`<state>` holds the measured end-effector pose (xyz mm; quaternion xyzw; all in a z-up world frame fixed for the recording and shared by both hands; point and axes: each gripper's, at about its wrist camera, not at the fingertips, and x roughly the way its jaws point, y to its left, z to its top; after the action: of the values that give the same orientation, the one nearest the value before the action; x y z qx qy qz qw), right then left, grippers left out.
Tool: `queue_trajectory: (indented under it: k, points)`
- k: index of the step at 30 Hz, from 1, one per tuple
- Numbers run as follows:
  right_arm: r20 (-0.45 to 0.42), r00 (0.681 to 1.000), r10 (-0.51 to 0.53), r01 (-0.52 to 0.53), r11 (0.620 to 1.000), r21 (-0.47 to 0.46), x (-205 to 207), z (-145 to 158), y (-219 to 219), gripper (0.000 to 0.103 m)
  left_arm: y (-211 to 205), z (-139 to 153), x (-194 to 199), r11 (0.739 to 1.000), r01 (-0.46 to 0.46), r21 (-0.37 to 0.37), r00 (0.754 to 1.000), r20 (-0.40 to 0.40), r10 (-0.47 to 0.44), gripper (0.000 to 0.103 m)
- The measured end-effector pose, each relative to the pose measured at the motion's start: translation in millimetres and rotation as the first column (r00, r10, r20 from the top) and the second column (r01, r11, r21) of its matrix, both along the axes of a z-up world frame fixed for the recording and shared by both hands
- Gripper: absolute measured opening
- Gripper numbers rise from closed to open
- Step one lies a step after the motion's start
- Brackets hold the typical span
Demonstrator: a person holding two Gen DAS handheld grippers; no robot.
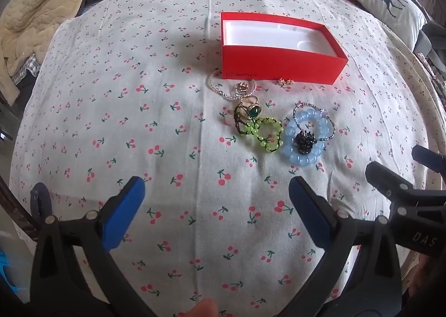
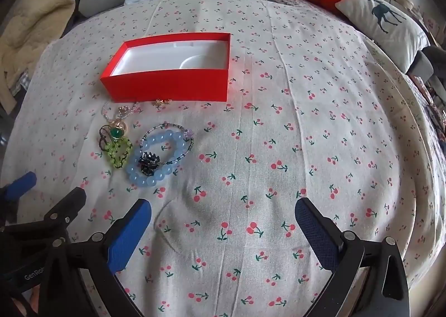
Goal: Organize jewelry
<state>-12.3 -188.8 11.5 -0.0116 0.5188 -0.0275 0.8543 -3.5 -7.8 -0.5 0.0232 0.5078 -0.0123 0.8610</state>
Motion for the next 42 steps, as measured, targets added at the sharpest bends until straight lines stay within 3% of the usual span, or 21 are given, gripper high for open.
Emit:
queue_trajectory:
  k: [42]
  points:
    - [-0.003,1.0,0.004,-0.004,1.0,-0.008,-1.5,-2.1,-0.4,0.103,3.2,-3.4,-2.3,1.0,0.001,0.007,1.0,-0.001,-0.001,0.103]
